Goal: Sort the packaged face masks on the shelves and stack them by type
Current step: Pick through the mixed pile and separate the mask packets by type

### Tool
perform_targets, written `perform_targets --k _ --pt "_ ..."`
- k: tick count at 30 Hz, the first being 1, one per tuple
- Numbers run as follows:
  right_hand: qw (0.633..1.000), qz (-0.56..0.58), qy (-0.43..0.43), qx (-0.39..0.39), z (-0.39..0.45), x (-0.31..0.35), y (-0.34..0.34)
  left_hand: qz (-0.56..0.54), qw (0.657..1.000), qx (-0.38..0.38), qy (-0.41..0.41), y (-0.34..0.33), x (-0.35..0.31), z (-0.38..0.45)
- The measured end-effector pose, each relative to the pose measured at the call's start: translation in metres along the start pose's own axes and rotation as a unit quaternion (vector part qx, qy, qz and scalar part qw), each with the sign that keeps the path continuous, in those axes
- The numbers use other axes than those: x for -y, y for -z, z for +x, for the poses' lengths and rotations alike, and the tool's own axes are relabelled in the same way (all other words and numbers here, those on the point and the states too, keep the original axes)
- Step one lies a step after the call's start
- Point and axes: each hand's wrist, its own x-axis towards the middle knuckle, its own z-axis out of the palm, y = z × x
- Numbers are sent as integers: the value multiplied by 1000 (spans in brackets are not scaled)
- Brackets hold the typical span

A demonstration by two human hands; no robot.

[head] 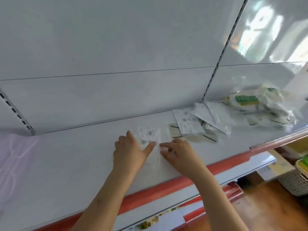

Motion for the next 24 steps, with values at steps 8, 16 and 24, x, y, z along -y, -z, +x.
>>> perform_targets --k 8,16,24 --pt "985 -6 -79 -153 47 -58 50 -71 993 33 93 -4 -19 23" --pt "985 -62 -82 -137 82 -89 59 -441 885 -55 138 24 -64 6" --pt "905 376 -79 -184 60 -84 78 -589 784 -25 196 -17 -119 8"
